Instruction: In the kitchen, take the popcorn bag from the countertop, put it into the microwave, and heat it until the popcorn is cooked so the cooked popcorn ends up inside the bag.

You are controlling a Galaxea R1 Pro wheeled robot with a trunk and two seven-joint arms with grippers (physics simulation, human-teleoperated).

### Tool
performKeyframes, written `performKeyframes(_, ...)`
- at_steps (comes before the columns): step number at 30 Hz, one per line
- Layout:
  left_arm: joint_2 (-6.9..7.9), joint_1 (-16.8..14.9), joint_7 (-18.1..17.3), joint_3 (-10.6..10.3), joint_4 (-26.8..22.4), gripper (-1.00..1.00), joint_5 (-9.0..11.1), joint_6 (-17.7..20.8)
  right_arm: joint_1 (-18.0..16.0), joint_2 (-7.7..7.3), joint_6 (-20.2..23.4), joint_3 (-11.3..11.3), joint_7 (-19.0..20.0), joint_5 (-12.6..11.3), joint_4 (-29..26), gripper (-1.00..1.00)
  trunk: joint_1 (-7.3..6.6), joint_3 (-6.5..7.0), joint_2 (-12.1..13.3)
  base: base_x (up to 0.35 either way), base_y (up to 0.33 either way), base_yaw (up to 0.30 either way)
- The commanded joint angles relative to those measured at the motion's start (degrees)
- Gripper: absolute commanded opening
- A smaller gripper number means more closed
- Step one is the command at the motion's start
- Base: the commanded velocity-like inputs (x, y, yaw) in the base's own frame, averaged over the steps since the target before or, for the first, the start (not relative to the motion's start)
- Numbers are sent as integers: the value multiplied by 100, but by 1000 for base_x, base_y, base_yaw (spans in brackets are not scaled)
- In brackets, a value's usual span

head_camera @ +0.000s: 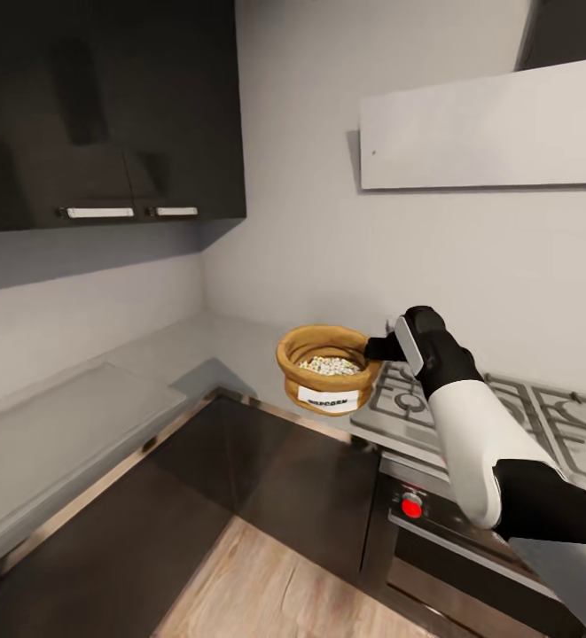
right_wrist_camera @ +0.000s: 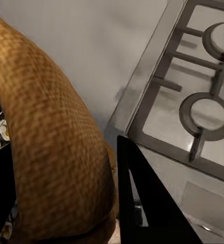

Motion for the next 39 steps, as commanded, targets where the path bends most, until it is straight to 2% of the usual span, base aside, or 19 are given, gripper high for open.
performKeyframes(1, -8, 2, 62, 4, -9, 100, 27, -9, -5, 4, 18, -20, -47, -23, -2, -100, -3, -7, -6, -350, 0, 0)
performKeyframes(9, -97, 2, 119, -13, -9, 100, -36, -5, -5, -9, 18, -34, -58, 13, -5, -100, -3, -7, -6, -350, 0, 0)
performKeyframes(39, -103, 2, 111, -31, -9, 100, -54, -2, -5, 15, 18, -7, -54, 40, -49, -100, -3, -7, -6, -350, 0, 0)
